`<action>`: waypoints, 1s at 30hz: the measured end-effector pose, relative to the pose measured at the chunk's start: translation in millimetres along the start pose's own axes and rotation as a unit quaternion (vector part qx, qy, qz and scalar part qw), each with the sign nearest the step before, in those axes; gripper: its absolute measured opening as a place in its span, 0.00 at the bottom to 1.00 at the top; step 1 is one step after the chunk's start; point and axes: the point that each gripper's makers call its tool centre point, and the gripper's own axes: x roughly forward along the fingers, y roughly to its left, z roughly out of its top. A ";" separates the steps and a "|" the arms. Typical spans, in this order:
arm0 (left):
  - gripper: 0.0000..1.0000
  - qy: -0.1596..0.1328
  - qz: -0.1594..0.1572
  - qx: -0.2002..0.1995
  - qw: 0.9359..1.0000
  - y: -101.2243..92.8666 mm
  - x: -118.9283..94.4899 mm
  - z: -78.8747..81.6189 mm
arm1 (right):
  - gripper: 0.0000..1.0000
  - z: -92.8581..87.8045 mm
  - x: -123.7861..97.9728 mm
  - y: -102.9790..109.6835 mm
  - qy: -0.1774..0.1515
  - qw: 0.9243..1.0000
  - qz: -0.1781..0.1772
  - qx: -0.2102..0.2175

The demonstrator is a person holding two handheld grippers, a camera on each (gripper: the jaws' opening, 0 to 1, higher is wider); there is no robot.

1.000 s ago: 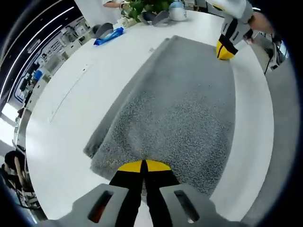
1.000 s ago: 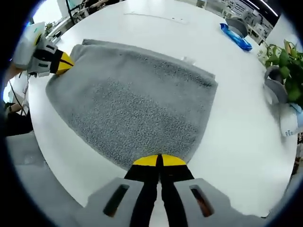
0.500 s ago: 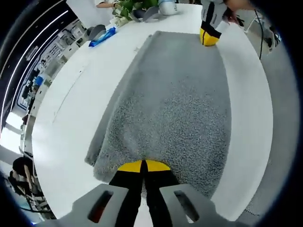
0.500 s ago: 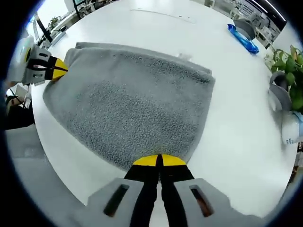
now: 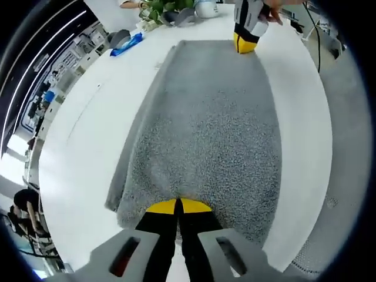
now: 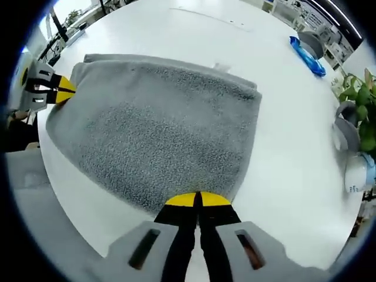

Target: Fold the towel on the table until its edges align and the towel forms a compact rectangular stack.

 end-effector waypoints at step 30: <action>0.01 -0.030 0.002 -0.055 0.998 -35.6 -14.5 -2.6 | 0.00 19.8 6.2 -15.4 0.018 0.997 -0.011 -0.070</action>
